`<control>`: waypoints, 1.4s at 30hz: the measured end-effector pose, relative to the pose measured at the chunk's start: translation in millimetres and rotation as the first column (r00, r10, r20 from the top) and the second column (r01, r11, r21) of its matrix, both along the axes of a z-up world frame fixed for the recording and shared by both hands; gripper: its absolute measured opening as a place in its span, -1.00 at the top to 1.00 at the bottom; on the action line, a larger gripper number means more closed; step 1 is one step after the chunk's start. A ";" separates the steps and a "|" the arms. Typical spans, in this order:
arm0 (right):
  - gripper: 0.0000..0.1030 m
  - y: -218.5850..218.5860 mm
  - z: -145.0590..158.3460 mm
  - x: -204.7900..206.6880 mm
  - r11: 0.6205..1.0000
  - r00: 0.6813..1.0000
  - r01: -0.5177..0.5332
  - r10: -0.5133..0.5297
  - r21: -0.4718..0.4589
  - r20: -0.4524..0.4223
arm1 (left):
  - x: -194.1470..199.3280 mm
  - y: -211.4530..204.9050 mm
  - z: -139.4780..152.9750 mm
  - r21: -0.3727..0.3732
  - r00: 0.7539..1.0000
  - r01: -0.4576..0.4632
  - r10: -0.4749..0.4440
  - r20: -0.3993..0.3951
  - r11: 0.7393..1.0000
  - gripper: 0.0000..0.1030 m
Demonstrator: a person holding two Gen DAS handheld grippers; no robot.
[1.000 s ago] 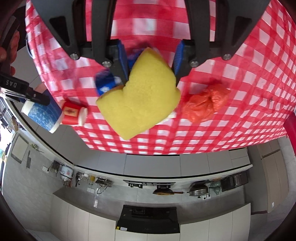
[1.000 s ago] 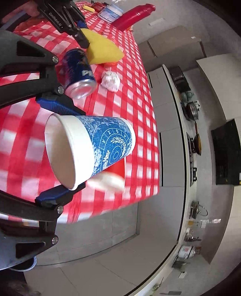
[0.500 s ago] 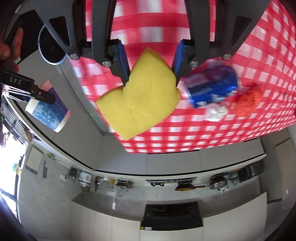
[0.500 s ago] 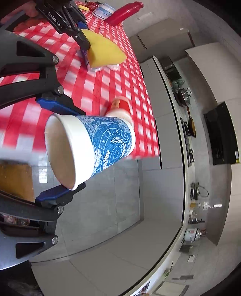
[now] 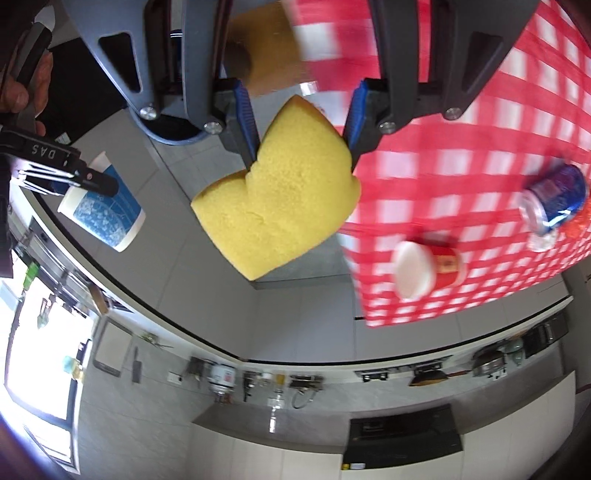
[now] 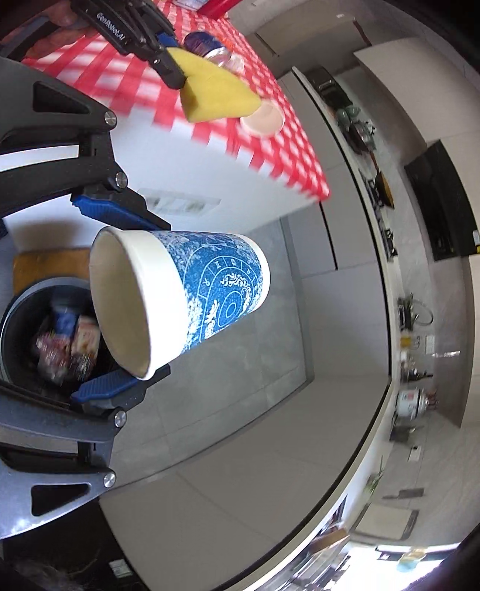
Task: Collect trash
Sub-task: 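Carry the yellow sponge and blue cup to the bin and release both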
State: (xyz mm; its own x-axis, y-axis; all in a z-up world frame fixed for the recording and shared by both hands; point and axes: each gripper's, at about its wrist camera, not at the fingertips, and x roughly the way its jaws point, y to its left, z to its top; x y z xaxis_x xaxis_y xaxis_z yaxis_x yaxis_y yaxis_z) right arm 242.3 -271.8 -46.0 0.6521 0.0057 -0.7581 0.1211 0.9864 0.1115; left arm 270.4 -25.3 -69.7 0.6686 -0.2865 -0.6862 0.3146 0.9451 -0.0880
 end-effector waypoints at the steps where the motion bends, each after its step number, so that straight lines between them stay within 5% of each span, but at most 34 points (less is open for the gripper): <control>1: -0.35 -7.6 -3.0 -3.0 1.000 1.000 0.004 -0.004 0.001 -0.005 | -2.3 -7.4 -1.4 0.001 1.000 0.005 -0.005 -0.002 1.000 0.16; 17: -0.36 -80.8 -131.4 -19.0 0.998 0.984 -0.027 0.035 0.051 -0.177 | -34.4 -83.2 -82.4 0.026 0.993 -0.026 0.029 -0.117 0.999 0.16; 20: -0.49 -80.7 -153.4 -12.1 0.999 0.972 -0.030 0.033 0.017 -0.233 | -38.4 -87.6 -93.3 0.039 0.989 -0.039 0.044 -0.141 0.998 0.16; 33: -0.53 -145.2 -137.6 -28.1 0.988 0.974 0.156 -0.153 0.006 -0.169 | -56.4 -156.6 -140.2 0.034 0.974 0.000 0.008 -0.226 0.999 0.16; 35: -0.53 -150.5 -133.7 -35.9 0.987 0.974 0.161 -0.159 0.001 -0.159 | -60.3 -168.6 -149.9 0.017 0.969 0.007 -0.002 -0.247 1.000 0.07; 37: -0.53 -154.3 -131.3 -38.8 0.987 0.975 0.161 -0.159 0.002 -0.155 | -61.6 -182.3 -157.6 0.015 0.967 0.011 -0.007 -0.254 1.000 -0.42; 40: -0.53 -157.0 -125.0 -43.4 0.987 0.976 0.161 -0.159 0.000 -0.148 | -61.8 -185.4 -148.5 0.012 0.972 -0.035 0.037 -0.232 0.999 -0.86; 42: -0.53 -157.2 -121.5 -44.3 0.987 0.977 0.164 -0.161 0.004 -0.142 | -60.5 -185.3 -133.2 0.048 0.979 -0.068 0.076 -0.189 0.997 -0.90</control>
State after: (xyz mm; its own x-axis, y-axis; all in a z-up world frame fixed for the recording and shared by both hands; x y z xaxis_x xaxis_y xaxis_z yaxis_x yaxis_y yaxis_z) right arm 198.0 -428.9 -167.5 0.5317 -0.0795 -0.8432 0.2952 0.9505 0.0966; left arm 209.9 -210.6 -202.8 0.5419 -0.2114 -0.8134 0.2272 0.9687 -0.1004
